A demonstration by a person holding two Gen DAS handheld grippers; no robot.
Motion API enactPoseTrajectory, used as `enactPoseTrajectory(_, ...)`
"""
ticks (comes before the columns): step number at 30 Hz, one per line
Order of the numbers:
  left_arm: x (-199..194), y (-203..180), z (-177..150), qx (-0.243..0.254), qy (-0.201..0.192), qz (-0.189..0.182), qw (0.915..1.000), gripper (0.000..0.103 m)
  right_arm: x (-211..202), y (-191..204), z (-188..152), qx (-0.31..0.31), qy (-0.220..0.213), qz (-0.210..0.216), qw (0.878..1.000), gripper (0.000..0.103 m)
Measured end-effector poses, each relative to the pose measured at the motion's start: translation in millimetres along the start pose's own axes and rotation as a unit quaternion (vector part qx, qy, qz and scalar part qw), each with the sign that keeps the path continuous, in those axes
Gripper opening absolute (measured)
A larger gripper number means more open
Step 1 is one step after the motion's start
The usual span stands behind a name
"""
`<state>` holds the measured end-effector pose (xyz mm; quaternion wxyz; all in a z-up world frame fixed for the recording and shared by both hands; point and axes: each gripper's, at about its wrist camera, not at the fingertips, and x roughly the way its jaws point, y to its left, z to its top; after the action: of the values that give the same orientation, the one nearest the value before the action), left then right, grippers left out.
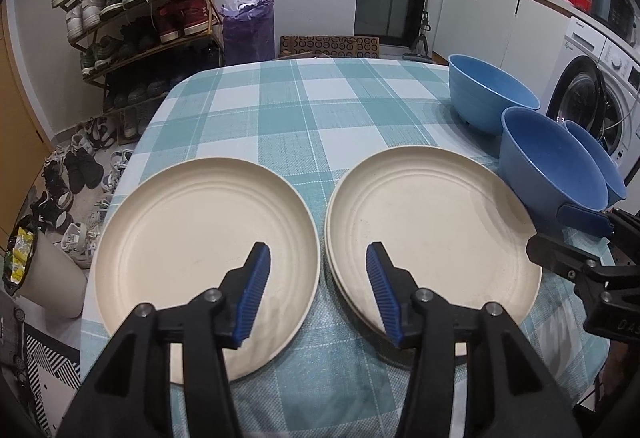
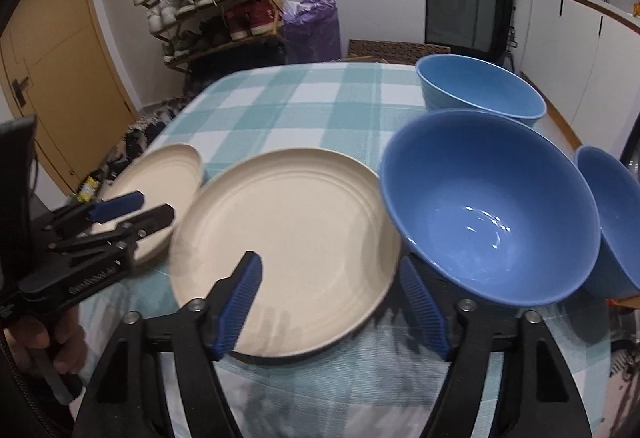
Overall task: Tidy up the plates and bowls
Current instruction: 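Withdraw both grippers and move toward the remaining large cream plate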
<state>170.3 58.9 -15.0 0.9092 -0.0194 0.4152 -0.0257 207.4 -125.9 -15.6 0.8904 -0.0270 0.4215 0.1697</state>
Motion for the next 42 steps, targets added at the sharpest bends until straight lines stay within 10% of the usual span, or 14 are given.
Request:
enactPoseTrajectory(7, -14.6, 10.2, -4.6, -0.014, -0.012, 0.003, 0.9998, 0.059, -11.8, 20.7, 7.7, -0.027, -0.03, 0.033, 0.999, 0.086)
enactPoseTrajectory(17, -45.2, 39.3, -11.1, -0.049, -0.05, 0.029, 0.9971, 0.103, -31.7, 33.3, 25.9, -0.039, -0.07, 0.049, 0.996, 0.102)
enactPoseTrajectory(42, -79.5, 115.3, -22.4, -0.148, -0.09, 0.094, 0.9803, 0.103, -26.0, 84.0, 94.6, -0.111, -0.062, 0.059, 0.99, 0.103)
